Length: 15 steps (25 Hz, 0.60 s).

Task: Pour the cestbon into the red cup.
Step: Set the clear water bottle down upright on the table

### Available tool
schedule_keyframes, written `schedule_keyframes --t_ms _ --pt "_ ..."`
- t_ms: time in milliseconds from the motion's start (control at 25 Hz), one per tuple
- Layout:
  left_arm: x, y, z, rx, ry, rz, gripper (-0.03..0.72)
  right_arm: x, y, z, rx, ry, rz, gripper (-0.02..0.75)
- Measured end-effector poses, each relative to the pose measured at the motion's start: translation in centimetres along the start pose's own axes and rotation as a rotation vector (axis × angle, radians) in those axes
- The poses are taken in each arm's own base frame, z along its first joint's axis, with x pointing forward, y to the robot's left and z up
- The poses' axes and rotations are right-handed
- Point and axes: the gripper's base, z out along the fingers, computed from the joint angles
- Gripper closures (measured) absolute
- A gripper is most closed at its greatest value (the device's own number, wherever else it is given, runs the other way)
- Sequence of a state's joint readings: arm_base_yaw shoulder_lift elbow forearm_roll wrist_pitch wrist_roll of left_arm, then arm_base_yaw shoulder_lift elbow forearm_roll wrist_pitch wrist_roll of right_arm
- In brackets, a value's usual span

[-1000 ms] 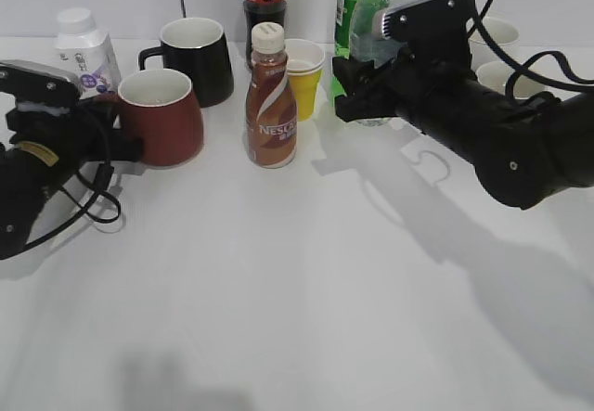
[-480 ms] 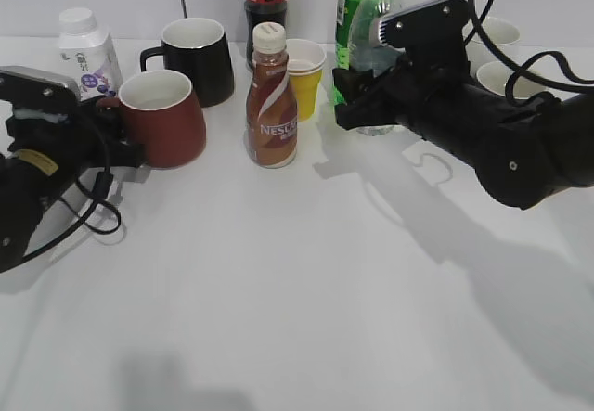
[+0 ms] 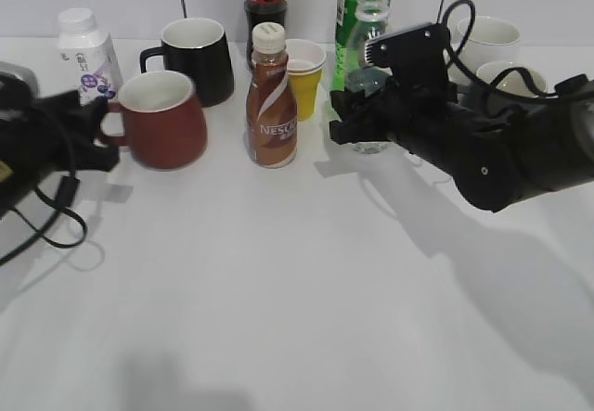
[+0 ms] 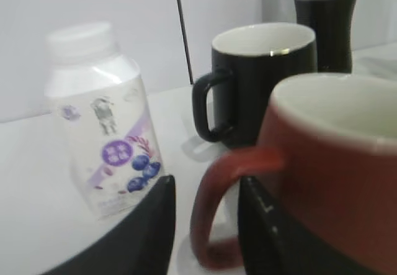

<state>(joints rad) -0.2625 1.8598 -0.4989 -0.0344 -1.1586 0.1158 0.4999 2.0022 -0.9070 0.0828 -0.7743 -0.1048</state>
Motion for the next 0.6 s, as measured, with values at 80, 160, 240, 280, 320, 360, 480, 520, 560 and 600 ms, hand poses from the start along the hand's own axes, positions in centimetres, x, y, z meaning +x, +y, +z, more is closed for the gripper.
schedule_keyframes --t_ms 80,160,240,280,320,360,480,520,560,600 --pt "-1.0 0.2 -0.8 -0.011 -0.017 -0.006 0.423 0.6 -0.2 0.1 0.028 0.022 0.029 0.267" --pt "-1.6 0.3 -1.2 -0.017 -0.032 -0.009 0.423 1.0 -0.4 0.2 0.041 0.034 0.041 0.267" --pt "-1.8 0.4 -1.2 -0.019 -0.036 -0.009 0.423 1.3 -0.4 0.3 0.044 0.042 0.043 0.267" --pt "-1.8 0.4 -1.2 -0.019 -0.036 -0.010 0.423 1.4 -0.4 0.4 0.045 0.046 0.044 0.267" --pt "-1.8 0.3 -1.3 -0.017 -0.037 -0.009 0.423 1.7 -0.4 0.4 0.045 0.050 0.044 0.267" --pt "-1.9 0.3 -1.3 -0.014 -0.035 -0.008 0.423 1.7 -0.4 0.5 0.048 0.044 0.045 0.267" --pt "-2.6 0.4 -1.6 -0.011 -0.024 -0.009 0.423 2.1 -0.4 0.7 0.051 0.030 0.046 0.267" --pt "-3.0 0.5 -1.8 -0.014 -0.017 -0.013 0.423 2.1 -0.4 0.8 0.052 0.026 0.049 0.267" --pt "-3.3 0.6 -2.0 -0.020 -0.002 -0.019 0.423 2.2 -0.4 0.8 0.052 0.025 0.054 0.267" --pt "-3.8 0.7 -2.3 -0.025 0.004 -0.026 0.423 2.2 -0.4 0.8 0.052 0.025 0.054 0.267"
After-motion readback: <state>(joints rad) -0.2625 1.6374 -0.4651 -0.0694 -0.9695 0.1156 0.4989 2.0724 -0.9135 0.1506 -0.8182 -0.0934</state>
